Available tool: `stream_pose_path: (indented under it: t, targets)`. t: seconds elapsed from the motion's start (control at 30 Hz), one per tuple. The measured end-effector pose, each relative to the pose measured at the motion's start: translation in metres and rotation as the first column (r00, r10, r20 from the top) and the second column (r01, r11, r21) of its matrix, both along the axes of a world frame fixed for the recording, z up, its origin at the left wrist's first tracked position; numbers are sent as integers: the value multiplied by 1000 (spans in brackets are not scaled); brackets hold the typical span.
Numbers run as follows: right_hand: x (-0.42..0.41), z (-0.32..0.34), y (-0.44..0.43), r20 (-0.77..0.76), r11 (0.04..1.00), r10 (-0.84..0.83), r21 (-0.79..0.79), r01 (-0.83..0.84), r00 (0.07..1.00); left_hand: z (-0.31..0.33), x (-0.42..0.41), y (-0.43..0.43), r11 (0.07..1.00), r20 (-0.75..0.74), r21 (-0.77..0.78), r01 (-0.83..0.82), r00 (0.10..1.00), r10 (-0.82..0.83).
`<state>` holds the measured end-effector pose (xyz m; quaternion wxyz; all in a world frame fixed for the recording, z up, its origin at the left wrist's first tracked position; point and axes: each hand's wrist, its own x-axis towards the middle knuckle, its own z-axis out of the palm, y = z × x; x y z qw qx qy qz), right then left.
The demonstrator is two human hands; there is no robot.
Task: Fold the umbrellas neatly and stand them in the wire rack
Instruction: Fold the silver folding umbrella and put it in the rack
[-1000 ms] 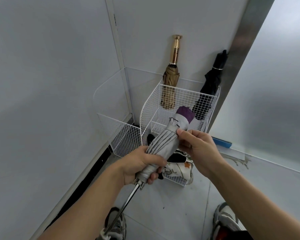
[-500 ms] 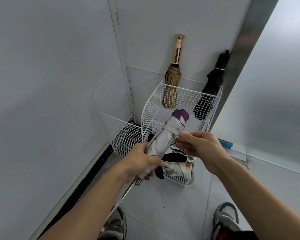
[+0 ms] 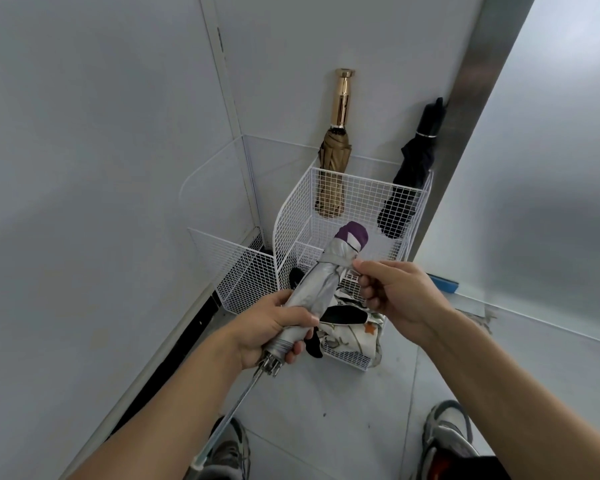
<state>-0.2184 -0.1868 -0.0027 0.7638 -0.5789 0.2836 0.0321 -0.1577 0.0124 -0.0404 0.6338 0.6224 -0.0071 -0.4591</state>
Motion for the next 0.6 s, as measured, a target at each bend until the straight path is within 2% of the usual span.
stream_pose_path:
  t: [0.2,0.33,0.5,0.57,0.6]
  targets:
    - [1,-7,0,6,997,1,-71,-1,1000,3,-5,-2,991,-106,-133,-10,994,-4]
    - [2,-12,4,0,992,34,-123,-34,999,5,-6,1,972,-174,-234,39,981,-81]
    - [1,-14,3,-22,971,54,-231,-57,998,6,-10,2,953,-222,-281,117,958,-183]
    - [1,-14,4,-21,979,96,-179,-99,995,7,-9,3,927,-247,-346,147,939,-241]
    - [1,-14,5,1,985,140,-101,-139,990,7,-8,4,906,-257,-387,168,925,-281]
